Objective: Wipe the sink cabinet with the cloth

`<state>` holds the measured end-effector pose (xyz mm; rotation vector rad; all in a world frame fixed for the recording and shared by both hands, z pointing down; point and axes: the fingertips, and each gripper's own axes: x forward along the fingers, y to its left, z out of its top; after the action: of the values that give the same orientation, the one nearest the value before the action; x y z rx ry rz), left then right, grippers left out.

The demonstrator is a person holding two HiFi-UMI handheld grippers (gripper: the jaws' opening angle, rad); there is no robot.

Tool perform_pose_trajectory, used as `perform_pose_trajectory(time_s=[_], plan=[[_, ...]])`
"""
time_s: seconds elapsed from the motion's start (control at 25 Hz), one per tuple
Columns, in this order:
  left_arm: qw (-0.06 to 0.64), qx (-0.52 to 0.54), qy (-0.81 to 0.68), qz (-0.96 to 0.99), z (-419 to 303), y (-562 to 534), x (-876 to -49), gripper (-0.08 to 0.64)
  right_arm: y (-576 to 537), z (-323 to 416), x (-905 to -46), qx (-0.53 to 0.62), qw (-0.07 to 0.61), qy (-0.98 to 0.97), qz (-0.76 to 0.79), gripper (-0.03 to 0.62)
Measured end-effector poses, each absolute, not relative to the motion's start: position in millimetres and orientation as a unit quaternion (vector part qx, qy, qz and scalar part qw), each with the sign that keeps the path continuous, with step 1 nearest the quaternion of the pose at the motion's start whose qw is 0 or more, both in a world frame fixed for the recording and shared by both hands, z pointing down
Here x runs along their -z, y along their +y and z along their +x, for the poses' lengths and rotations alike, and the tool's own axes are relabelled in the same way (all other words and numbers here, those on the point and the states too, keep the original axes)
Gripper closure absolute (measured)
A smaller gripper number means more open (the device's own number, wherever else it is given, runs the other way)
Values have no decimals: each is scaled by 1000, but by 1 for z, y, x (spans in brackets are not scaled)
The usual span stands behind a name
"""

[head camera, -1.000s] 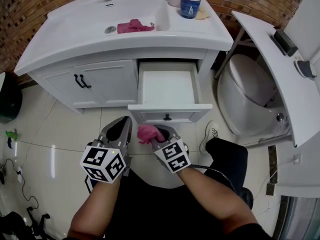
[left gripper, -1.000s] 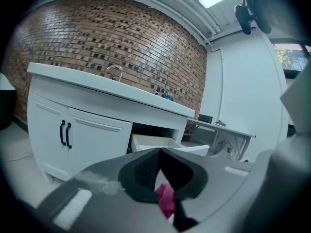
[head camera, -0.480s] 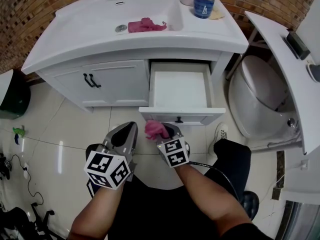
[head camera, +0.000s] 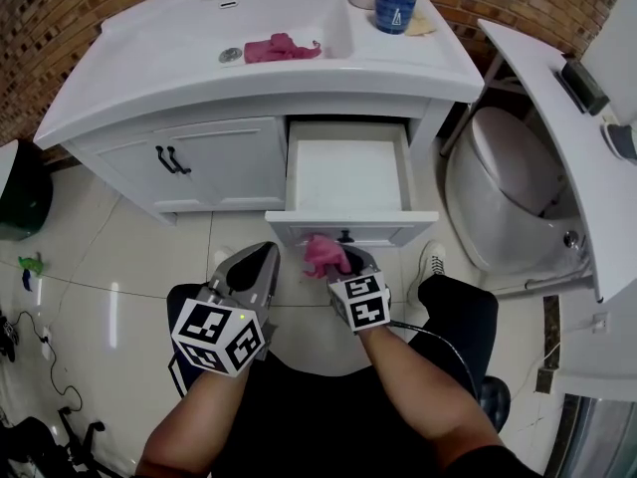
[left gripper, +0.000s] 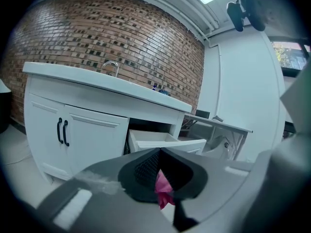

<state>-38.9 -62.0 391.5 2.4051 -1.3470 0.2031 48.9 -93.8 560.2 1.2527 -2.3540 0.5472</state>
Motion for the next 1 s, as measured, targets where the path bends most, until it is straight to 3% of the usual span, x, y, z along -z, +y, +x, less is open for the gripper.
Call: perform_pose_trajectory(time_s=[0.28,1.0], plan=[[193,-70,-463,862,-21,-63,-392,554,-93,93,-560,-198,222,-826,480,512],[189,-71,-444,873,15,-63,-392,554,-93,215,-549,-231,172,-763,579,512]])
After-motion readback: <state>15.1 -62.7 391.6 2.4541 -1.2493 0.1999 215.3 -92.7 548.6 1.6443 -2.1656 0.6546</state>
